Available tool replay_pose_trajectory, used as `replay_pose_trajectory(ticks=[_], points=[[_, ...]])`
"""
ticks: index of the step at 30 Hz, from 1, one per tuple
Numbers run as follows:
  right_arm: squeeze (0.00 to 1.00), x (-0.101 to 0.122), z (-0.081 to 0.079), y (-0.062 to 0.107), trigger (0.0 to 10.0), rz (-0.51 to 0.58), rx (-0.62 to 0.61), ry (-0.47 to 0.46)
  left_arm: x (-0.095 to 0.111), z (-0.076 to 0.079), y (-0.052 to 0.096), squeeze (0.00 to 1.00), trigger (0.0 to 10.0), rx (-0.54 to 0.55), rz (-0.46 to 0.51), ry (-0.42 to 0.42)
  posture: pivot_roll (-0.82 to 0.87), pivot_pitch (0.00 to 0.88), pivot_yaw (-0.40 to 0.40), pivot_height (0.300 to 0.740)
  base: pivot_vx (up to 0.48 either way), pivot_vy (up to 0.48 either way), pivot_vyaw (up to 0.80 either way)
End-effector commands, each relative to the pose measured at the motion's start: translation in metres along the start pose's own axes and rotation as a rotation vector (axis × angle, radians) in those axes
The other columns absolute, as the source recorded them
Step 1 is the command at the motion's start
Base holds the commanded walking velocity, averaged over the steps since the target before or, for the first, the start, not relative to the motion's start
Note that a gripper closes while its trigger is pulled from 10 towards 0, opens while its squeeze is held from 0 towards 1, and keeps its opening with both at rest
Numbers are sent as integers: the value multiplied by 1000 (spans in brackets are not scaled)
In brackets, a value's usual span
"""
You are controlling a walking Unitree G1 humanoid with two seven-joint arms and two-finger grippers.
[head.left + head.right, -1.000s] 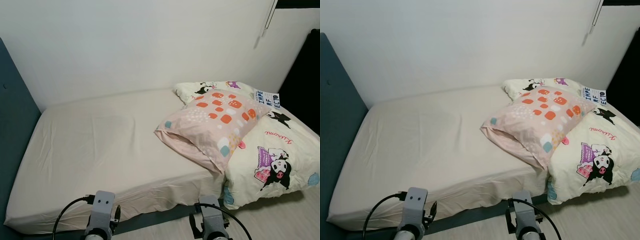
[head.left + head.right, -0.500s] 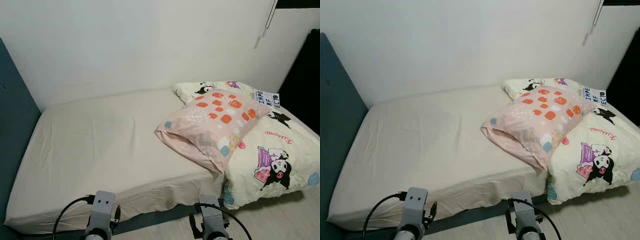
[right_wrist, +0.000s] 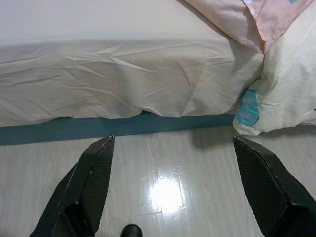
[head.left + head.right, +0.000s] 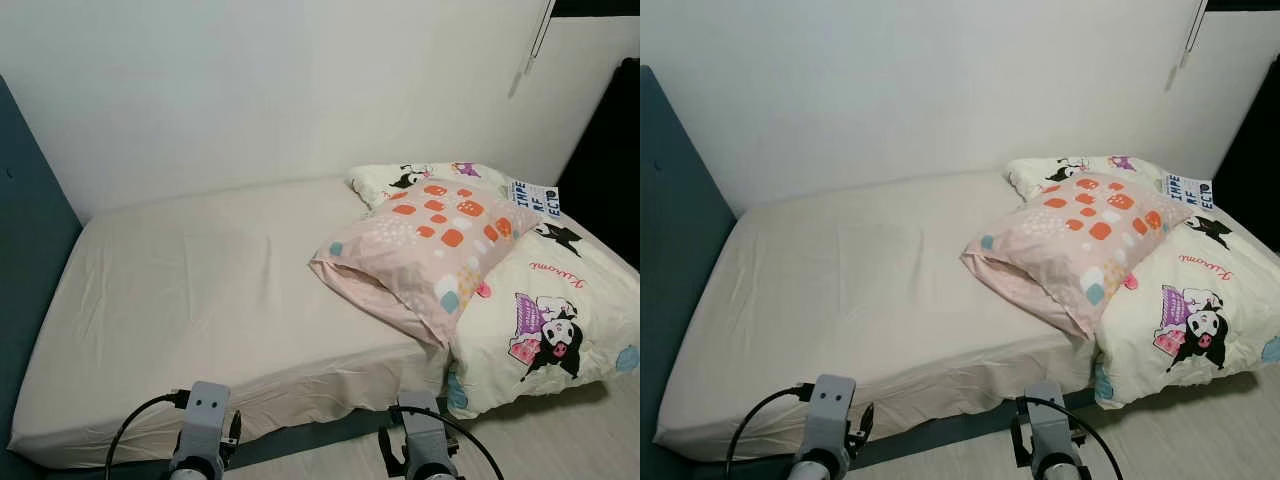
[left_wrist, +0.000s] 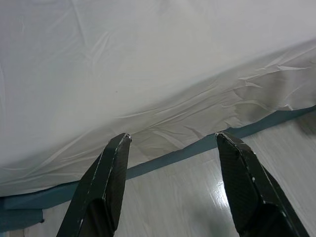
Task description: Clean up the room
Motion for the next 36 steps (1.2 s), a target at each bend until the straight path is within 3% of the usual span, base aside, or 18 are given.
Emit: replay_pose_trajectory(ticks=[1, 36], points=[[0, -7, 0, 2, 10000, -36, -7, -6, -9, 3, 4, 0, 10000, -11, -37, -3, -34, 127, -3, 740, 0, 0, 0], [0, -7, -1, 1, 10000, -44, -2, 9, -8, 3, 4, 0, 10000, -10, -39, -1, -29, 127, -4, 740, 0, 0, 0]])
Point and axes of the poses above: a point about 5 cm out from each wrist's last joint towards the gripper, its own y axis pointing back from the gripper into the wrist, its own x axis along the axis of the wrist's last joint, z = x × y, the point moved 1 cm from there along -y, pointing out of the wrist towards the gripper, and after that the axes turned 14 degrees about -y, right-handed, at the moved point
